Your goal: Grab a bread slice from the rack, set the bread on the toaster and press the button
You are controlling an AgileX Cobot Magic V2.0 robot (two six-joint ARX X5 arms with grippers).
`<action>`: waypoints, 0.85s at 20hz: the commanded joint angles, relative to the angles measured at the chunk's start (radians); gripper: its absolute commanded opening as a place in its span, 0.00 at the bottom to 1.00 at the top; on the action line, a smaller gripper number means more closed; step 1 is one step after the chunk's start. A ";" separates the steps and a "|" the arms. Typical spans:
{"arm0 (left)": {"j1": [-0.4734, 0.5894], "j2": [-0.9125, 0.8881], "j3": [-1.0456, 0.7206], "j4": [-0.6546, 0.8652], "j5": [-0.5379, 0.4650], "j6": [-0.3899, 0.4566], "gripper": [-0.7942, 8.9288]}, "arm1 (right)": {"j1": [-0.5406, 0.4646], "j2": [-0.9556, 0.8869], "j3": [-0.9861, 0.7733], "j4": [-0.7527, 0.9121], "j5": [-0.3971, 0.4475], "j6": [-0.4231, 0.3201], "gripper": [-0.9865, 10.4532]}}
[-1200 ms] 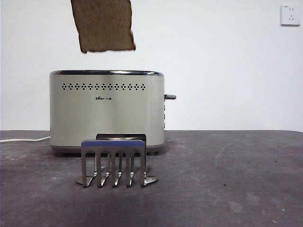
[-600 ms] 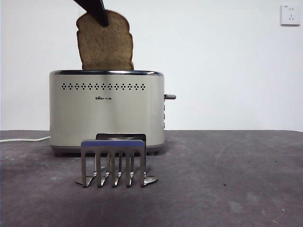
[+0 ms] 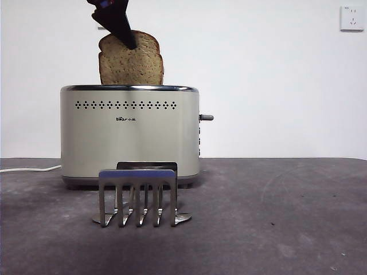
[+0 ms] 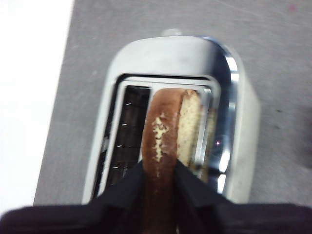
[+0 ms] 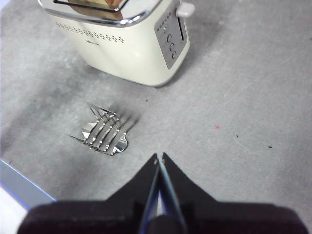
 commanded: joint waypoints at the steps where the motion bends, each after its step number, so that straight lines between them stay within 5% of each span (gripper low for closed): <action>1: 0.011 0.044 -0.021 0.034 -0.008 -0.068 0.40 | 0.002 0.016 0.002 0.020 -0.002 -0.009 0.08; 9: 0.009 0.041 -0.021 0.064 -0.009 -0.154 0.41 | 0.002 0.089 0.002 0.126 -0.002 -0.002 0.08; 17: 0.009 -0.073 -0.015 0.056 -0.013 -0.499 0.41 | 0.010 0.260 0.002 0.466 -0.139 0.146 0.08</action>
